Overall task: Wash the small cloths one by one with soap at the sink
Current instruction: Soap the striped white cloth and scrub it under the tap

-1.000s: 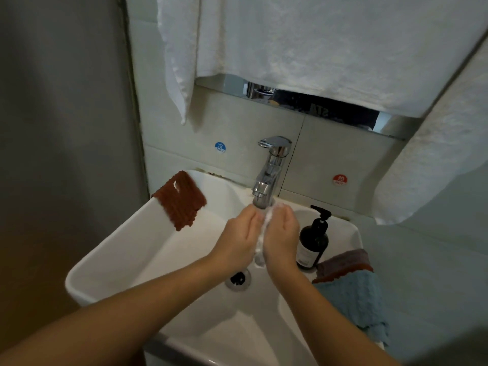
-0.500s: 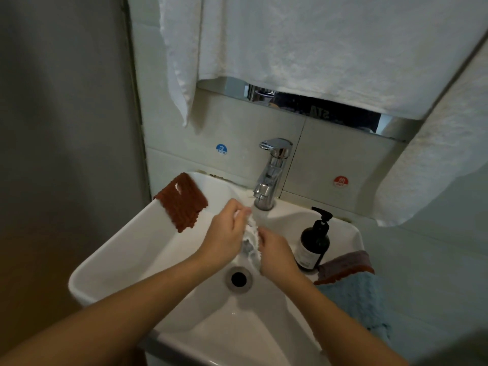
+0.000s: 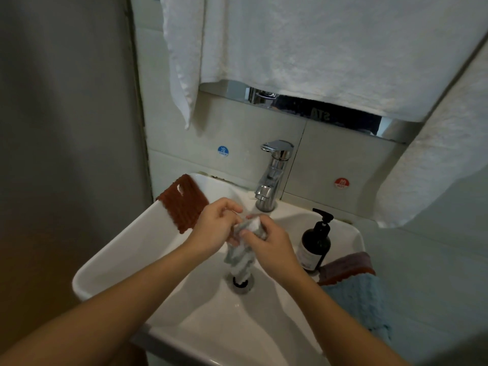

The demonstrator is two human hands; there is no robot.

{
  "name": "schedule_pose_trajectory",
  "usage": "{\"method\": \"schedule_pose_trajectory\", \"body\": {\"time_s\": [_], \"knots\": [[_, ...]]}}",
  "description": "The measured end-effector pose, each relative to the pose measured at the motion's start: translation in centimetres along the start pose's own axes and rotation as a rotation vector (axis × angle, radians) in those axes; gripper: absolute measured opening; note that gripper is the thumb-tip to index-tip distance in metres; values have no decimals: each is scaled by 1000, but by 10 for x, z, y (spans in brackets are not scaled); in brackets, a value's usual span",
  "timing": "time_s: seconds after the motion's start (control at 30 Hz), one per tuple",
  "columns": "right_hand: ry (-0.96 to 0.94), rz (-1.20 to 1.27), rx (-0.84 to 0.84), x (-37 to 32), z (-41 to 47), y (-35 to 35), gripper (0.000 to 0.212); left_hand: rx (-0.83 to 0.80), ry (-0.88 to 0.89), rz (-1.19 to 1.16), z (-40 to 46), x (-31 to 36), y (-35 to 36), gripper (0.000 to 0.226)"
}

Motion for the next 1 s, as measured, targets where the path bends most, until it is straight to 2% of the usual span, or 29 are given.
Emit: {"method": "schedule_pose_trajectory", "body": {"time_s": [0.07, 0.13, 0.17, 0.23, 0.33, 0.37, 0.47, 0.5, 0.53, 0.6, 0.67, 0.77, 0.8, 0.93, 0.97, 1.0], "knots": [[64, 137, -28, 7, 4, 2, 16, -84, 148, 336, 2, 1, 4, 31], [138, 278, 0, 15, 7, 0, 14, -347, 203, 592, -2, -11, 23, 35], [155, 311, 30, 18, 9, -3, 14, -455, 162, 624, -5, -20, 29, 37], [157, 295, 111, 23, 12, -15, 16, -547, 58, 541, -9, -32, 30, 28], [153, 144, 237, 30, 13, -39, 19, -482, -63, 471, -3, -48, 15, 10], [150, 45, 256, 34, 13, -46, 20, -448, -94, 426, -1, -52, 10, 10], [145, -389, 183, 39, 13, -49, 24, -333, -149, 153, 9, -57, 8, 6], [142, -466, 148, 39, 12, -43, 26, -294, -142, 92, 10, -52, 11, 8], [124, -462, 112, 37, 9, -34, 29, -253, -150, 39, 11, -50, 15, 15], [64, -244, 51, 25, 3, -9, 33, -114, -169, -6, 7, -42, 21, 29], [-1, -28, 137, 13, 4, 0, 31, 54, -103, 12, -2, -29, 24, 32], [24, 36, 465, 16, 9, -22, 21, 49, 42, 68, -16, -6, 46, 30], [67, 35, 494, 23, 8, -24, 20, 54, 54, 95, -16, -2, 47, 28], [71, 79, 258, 25, -3, 5, 30, 153, 32, 184, -1, -15, 23, 13], [35, 96, 268, 19, -2, 2, 31, 121, 69, 188, -3, -13, 25, 12], [16, 112, 348, 14, 1, -9, 30, 69, 118, 185, -7, -6, 33, 12]]}}
Point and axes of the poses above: each hand's wrist, its own z-axis towards the middle knuckle, its own y-axis out of the palm, x = y × z, the point moved 9 cm from there along z, towards the middle knuckle, and after that the axes turned 13 degrees about z, right-handed, at the moved point
